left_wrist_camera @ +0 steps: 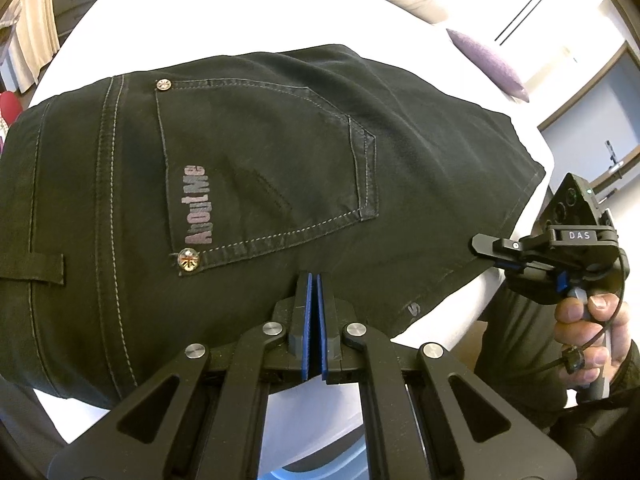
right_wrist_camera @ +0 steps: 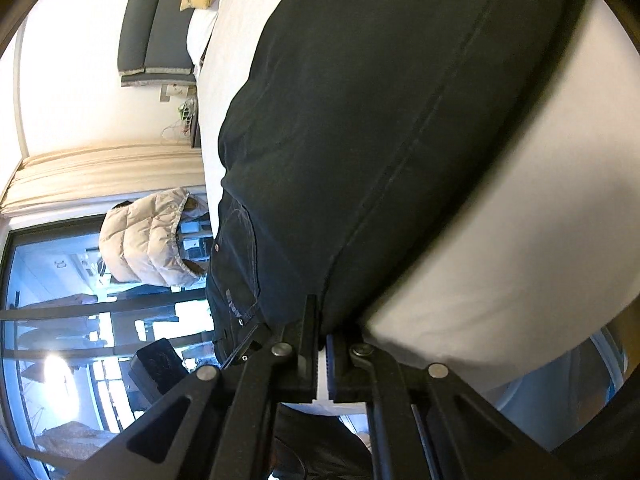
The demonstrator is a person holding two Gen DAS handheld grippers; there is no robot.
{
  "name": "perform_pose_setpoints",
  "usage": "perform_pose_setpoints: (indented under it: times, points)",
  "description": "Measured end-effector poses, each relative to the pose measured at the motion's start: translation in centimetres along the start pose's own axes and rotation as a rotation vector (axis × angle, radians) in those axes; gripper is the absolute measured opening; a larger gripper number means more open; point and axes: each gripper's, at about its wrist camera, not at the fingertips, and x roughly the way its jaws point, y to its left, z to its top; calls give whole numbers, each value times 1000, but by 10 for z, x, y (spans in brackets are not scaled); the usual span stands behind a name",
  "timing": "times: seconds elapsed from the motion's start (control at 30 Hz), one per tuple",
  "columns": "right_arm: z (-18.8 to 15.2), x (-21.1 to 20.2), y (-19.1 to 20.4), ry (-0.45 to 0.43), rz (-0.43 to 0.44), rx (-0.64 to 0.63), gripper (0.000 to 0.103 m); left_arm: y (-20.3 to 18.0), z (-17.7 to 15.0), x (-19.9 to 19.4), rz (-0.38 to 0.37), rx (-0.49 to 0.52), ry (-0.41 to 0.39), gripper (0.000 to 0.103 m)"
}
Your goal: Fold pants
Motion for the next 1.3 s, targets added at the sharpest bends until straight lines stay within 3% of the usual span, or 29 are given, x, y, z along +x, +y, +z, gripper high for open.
perform_pose_setpoints:
  times: [0.1,0.17,0.23,0.3,0.4,0.53,0.7,0.83,0.97,1.0,1.03,1.1,1.13,1.23,1.3]
  points:
    - [7,2,0,14,24,-4,7,3,1,-1,-7,-13,-5,2]
    - [9,2,5,11,50,-4,30,4,0,-2,-3,-8,-3,2]
    - [11,1,11,-4,95,-10,40,5,-1,-4,-1,1,1,2]
    - [17,-6,10,-41,99,-8,40,5,-1,-4,-5,-3,2,2]
    - [37,-33,-15,-150,160,109,34,5,-2,-5,-4,-2,2,2]
    - [55,-73,-51,-284,126,196,0,2,0,-3,5,1,5,2]
    - [55,-85,-54,-315,88,166,0,1,1,-2,9,4,8,2]
    - [56,-85,-60,-310,119,187,0,4,-1,-2,-1,-2,3,2]
    - [52,-114,-67,-345,90,208,7,8,-2,-3,-16,-14,-2,2]
    - [50,-128,-65,-380,39,204,10,9,-2,-3,-18,-16,-4,2]
    - [49,-141,-61,-417,-34,188,21,10,-3,-3,-20,-19,-6,2]
    - [51,-164,-37,-489,-176,99,22,12,-4,-3,-24,-21,-11,2]
    - [56,-167,-22,-489,-178,47,22,13,-4,-4,-26,-22,-13,2]
    - [73,-145,25,-423,-128,-101,22,17,-7,-5,-33,-25,-20,2]
    - [84,-98,66,-301,-70,-214,22,18,-9,-7,-35,-29,-25,2]
